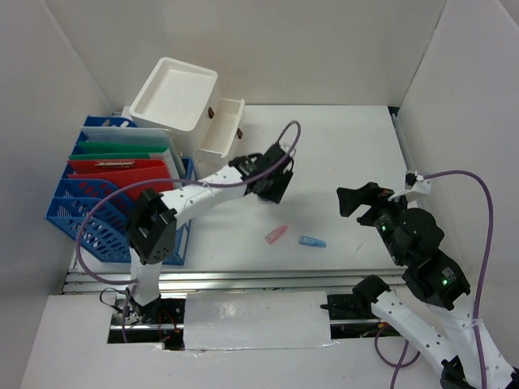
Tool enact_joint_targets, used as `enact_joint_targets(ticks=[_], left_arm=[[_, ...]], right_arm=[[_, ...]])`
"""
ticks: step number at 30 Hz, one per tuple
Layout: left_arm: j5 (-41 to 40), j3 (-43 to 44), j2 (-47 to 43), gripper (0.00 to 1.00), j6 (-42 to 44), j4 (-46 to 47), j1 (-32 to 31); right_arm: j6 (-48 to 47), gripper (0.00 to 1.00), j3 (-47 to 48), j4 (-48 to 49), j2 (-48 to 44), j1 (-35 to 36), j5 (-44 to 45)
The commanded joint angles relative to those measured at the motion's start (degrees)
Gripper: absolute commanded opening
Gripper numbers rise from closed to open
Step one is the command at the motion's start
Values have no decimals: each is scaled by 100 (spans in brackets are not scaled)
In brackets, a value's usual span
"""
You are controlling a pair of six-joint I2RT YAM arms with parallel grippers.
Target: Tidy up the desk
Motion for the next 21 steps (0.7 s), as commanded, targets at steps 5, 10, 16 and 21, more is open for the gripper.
enact_joint_targets(ticks=[5,10,16,21], left_arm=[[-258,3211,504,19,537,-1080,1229],[-153,4261,1007,21,581,-1109,2081],[-178,3794,1015,23,818,-150,2531],[-231,3628,1200,33,862,122,2680]], right_arm=[[-144,100,53,123,203,7,-38],[-153,100,-61,325,186,-2,-266],[-249,100,9,263,256,-2,-380],[-285,100,-17,308,168,-2,-477]])
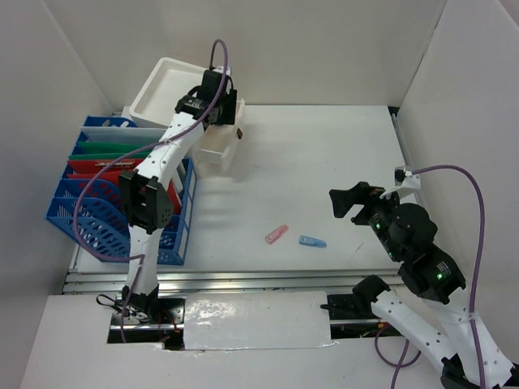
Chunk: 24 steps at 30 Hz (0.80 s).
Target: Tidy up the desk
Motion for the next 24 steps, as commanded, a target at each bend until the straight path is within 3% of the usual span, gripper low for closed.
enact_joint_targets(ticks=[1,2,4,5,8,14,21,23,24], left_arm=[[-87,-123,-59,38,119,558,57],[-70,-141,-24,48,102,550,84],[-9,-246,-15,56,84,558,119],[9,-290,-24,71,75,593,119],[175,-501,-111,99,22,689,119],[791,-730,-542,100,-4,892,67],[1072,-845,-780,99,242,884,-626],[1134,-757,-570,89,295,779,-759],[1152,-670,-482,79,304,743,-847]], right_arm=[[-123,100,37,240,-35,-2,-82],[-132,100,46,240,-35,-2,-82],[-140,100,20,257,-61,7,-99],[-132,100,20,275,-53,7,-99],[-158,100,29,292,9,7,-135],[-167,100,3,319,71,-2,-161],[-158,100,-59,424,167,7,-205],[-167,100,-77,442,167,-2,-187],[-167,100,-85,442,167,-2,-179]])
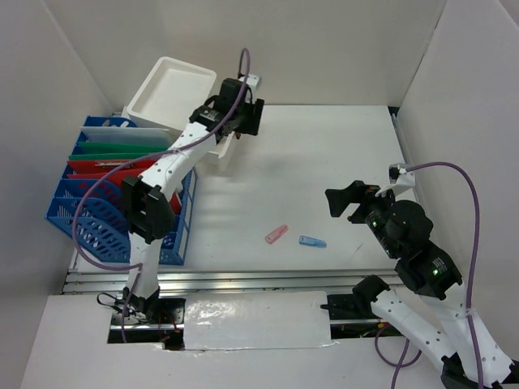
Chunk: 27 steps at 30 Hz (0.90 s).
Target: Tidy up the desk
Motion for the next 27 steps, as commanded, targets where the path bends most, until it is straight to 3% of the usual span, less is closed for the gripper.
enact_joint_targets(ticks=[1,2,7,18,27], left_arm=[[419,221,200,67,214,-15,-305],[490,256,298,48,188,-42,-314],[764,476,895,1,354,-69,-314],[-1090,274,1511,0,1093,1178,-314],[-2250,607,2012,0,1602,1452,-314]], right_arm=[[-95,100,-42,289,30,-2,18],[-103,100,-42,280,12,-2,27],[-130,100,-68,315,-102,7,54],[-209,100,-121,412,-234,7,-219],[-244,100,-191,420,-199,-2,-316]])
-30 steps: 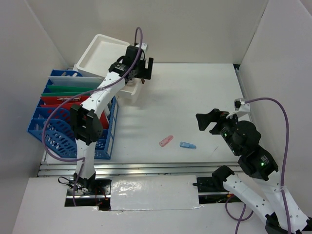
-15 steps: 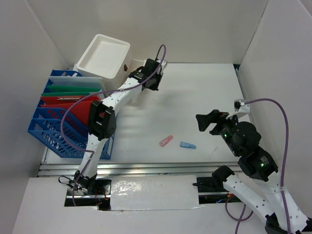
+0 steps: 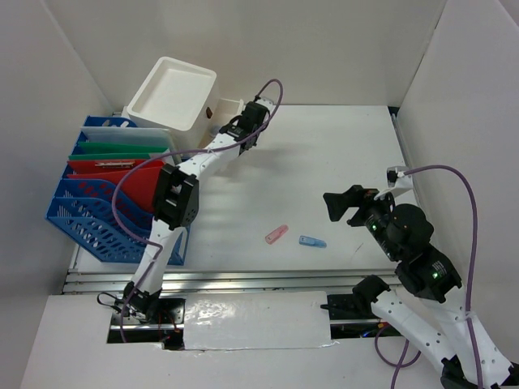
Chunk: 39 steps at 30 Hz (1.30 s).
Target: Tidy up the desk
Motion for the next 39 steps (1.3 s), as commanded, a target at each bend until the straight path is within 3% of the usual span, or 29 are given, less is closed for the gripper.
enact_joint_targets(ticks=[1,11,39], left_arm=[[-767,395,286,0,377,257,22],[-1348,98,102,0,526,651,224],[-1665,300,155,0,887,810,936]], right_arm=[[-139,100,-12,322,-18,-2,-69],[-166,100,-56,366,123,7,-227],[-227,100,-30,340,387,-2,-491]])
